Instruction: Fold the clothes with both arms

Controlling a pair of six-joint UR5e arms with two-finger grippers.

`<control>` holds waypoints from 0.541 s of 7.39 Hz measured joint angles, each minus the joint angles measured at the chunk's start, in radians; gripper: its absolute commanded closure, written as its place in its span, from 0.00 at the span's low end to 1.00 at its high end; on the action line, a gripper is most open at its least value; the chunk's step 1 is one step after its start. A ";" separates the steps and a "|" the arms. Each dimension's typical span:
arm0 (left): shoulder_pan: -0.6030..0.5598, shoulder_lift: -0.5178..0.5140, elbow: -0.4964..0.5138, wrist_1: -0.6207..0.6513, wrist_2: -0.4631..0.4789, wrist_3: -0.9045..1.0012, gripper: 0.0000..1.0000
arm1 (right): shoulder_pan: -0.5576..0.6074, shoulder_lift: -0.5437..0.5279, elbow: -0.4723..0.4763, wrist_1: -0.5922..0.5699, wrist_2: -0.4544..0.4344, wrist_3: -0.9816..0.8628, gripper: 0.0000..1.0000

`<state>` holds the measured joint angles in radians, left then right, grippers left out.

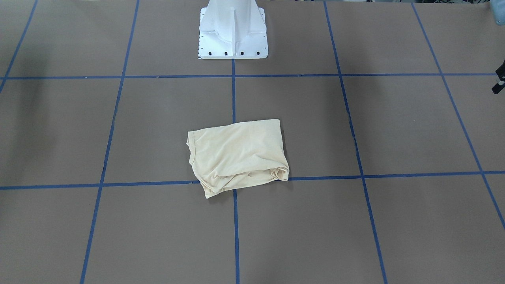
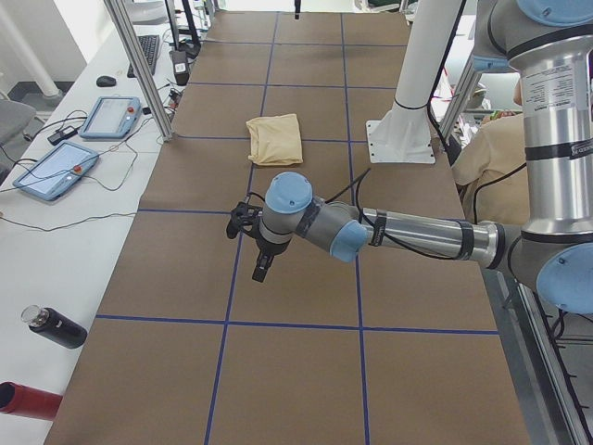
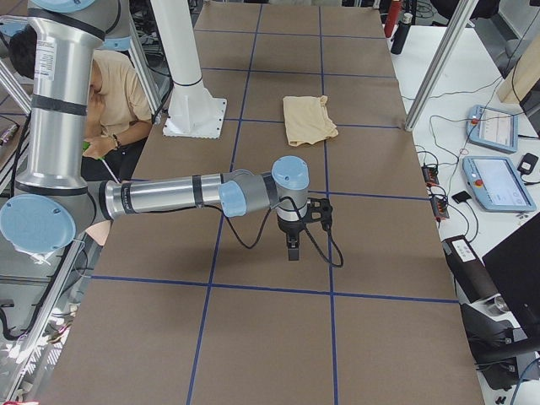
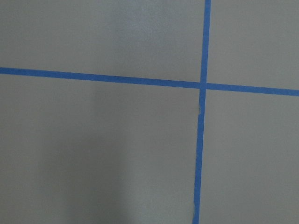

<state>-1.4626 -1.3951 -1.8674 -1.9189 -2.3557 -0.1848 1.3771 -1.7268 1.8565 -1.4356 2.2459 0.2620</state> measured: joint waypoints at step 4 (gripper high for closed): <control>-0.042 -0.013 0.027 0.089 0.007 0.151 0.00 | 0.001 0.036 -0.006 -0.092 0.003 -0.032 0.00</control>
<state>-1.5045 -1.4082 -1.8406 -1.8295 -2.3492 -0.0341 1.3784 -1.6903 1.8509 -1.5278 2.2488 0.2299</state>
